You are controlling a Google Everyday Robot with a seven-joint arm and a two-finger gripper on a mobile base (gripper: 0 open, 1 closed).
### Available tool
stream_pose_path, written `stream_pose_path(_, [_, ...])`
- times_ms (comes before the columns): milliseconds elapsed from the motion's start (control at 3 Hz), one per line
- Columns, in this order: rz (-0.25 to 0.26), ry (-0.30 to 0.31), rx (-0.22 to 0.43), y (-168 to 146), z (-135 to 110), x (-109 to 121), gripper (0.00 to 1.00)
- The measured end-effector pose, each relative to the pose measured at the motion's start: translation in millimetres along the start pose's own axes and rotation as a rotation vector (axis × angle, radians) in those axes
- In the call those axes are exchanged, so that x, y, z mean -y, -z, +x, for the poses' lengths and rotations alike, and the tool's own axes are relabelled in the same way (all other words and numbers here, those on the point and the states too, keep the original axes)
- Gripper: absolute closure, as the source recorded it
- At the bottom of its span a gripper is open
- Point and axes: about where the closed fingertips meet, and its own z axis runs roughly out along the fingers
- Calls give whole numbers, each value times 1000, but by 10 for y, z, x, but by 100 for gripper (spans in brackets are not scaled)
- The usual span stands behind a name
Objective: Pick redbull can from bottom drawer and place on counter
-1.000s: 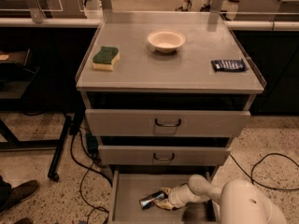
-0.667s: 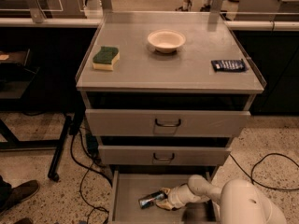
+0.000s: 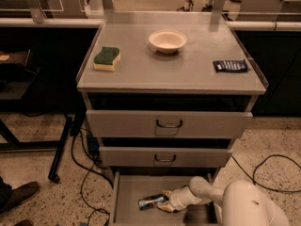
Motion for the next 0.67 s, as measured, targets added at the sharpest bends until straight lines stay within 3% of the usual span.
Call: stream_pose_path(667, [22, -4, 87, 167, -181, -196, 100])
